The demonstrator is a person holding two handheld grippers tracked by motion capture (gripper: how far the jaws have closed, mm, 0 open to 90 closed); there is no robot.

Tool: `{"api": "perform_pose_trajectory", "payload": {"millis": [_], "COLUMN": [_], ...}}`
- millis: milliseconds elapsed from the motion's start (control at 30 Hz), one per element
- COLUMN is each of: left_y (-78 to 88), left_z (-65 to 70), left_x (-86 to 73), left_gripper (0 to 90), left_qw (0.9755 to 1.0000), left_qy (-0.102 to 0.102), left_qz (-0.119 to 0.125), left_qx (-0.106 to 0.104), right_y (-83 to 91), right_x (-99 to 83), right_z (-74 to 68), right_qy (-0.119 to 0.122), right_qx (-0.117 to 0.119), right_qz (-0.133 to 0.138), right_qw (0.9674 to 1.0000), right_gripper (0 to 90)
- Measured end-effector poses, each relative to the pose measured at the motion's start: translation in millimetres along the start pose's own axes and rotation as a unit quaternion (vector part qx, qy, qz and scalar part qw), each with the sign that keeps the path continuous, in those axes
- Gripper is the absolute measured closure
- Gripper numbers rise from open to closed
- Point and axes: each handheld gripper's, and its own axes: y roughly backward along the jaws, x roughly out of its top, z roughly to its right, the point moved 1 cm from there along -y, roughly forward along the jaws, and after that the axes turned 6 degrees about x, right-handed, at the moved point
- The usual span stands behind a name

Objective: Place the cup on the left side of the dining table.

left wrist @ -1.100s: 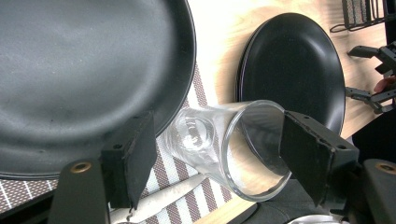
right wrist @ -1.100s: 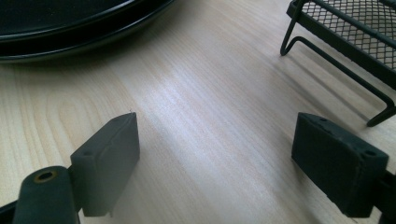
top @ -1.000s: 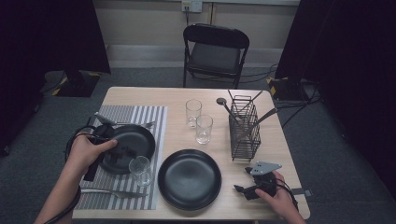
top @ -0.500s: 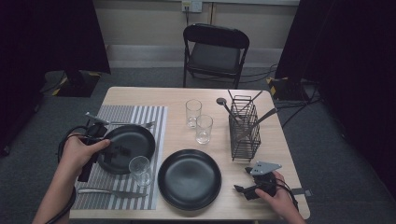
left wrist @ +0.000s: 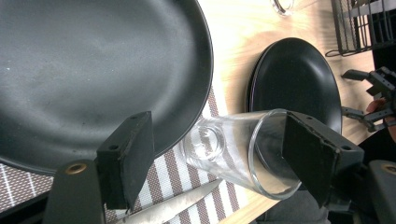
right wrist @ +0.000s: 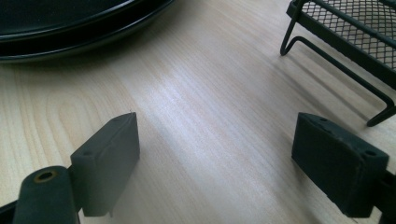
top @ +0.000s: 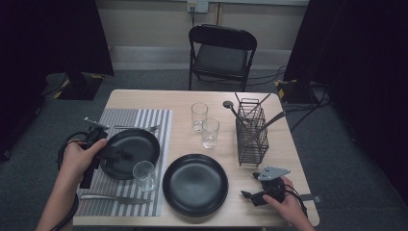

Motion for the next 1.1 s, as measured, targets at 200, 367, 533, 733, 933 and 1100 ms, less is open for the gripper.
{"api": "perform_pose_trajectory", "payload": {"millis": [200, 367, 533, 733, 933, 1100], "left_y": [-4.7, -7.3, -9.2, -11.9, -15.6, -19.4], "left_z": [-6.6, -9.4, -14.3, -19.7, -23.9, -30.4], "left_x": [-4.3, -8.3, -10.5, -13.3, -18.4, -22.1], "left_gripper": [25.3, 25.2, 25.0, 25.1, 25.1, 25.0], "left_qw": [1.0000, 1.0000, 1.0000, 1.0000, 0.9999, 0.9999], "left_qy": [-0.002, -0.001, 0.000, 0.000, 0.013, 0.009], "left_qz": [-0.006, -0.005, 0.000, -0.001, 0.002, -0.002], "left_qx": [0.006, 0.003, 0.004, 0.009, 0.005, 0.011], "right_y": [0.0, 0.0, 0.0, 0.0, 0.0, 0.0], "right_x": [0.0, 0.0, 0.0, 0.0, 0.0, 0.0], "right_z": [0.0, -0.1, -0.1, -0.1, -0.1, -0.1], "right_qy": [0.000, 0.000, 0.000, 0.000, 0.000, 0.000], "right_qx": [0.000, 0.000, -0.001, 0.000, -0.001, 0.000], "right_qz": [0.000, 0.000, 0.000, 0.000, 0.000, 0.000], "right_qw": [1.0000, 1.0000, 1.0000, 1.0000, 1.0000, 1.0000], "right_gripper": [14.2, 14.2, 14.2, 14.2, 14.2, 14.2]}}
